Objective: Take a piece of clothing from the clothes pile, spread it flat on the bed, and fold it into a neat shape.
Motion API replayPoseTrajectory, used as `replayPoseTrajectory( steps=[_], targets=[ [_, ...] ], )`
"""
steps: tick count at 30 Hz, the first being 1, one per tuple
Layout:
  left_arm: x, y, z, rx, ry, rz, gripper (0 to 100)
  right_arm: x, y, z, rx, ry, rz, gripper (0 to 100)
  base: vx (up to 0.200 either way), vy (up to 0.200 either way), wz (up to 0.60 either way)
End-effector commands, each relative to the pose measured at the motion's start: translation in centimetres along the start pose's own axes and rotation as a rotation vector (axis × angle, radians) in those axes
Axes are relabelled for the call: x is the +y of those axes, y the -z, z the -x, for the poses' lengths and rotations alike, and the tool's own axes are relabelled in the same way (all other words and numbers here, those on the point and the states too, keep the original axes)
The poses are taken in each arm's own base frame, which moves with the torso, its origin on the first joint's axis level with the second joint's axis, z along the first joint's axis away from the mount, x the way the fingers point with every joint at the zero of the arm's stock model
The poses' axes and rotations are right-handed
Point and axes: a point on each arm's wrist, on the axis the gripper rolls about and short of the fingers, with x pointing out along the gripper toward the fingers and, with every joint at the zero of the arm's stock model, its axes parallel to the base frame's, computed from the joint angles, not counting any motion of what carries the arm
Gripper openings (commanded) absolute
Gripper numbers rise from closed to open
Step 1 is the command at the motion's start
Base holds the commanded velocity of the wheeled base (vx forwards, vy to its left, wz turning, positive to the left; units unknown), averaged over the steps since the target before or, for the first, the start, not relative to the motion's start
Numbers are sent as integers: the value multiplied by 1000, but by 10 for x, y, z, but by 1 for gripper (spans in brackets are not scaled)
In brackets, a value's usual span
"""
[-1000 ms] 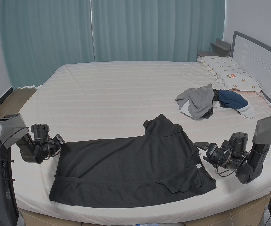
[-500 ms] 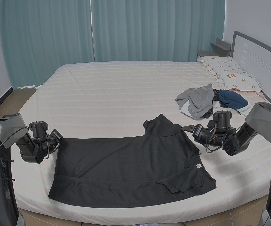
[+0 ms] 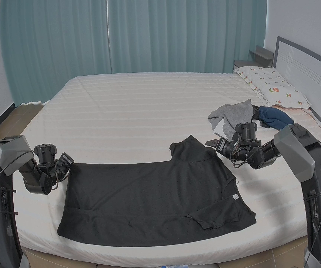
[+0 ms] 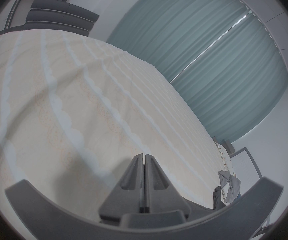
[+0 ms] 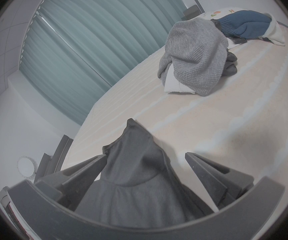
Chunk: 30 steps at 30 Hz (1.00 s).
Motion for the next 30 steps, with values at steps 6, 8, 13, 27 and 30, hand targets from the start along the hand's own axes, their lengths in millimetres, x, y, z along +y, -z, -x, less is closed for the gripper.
replayPoseTrajectory(
  steps=[6, 8, 13, 27, 30],
  targets=[
    [0, 1, 0, 5, 2, 2, 0, -9, 10, -36, -10, 27, 13, 100, 0, 0, 0],
    [0, 1, 0, 5, 2, 1, 0, -9, 9, -37, -15, 23, 12, 100, 0, 0, 0],
    [0, 1, 0, 6, 3, 2, 0, -11, 9, -44, -27, 35, 11, 0, 0, 0, 0],
    [-3, -3, 3, -7, 8, -2, 0, -1, -22, -16, -79, 34, -76, 0, 0, 0, 0],
    [-7, -5, 10, -11, 10, -2, 0, 4, -35, 2, -89, 26, -125, 0, 0, 0, 0]
  ],
)
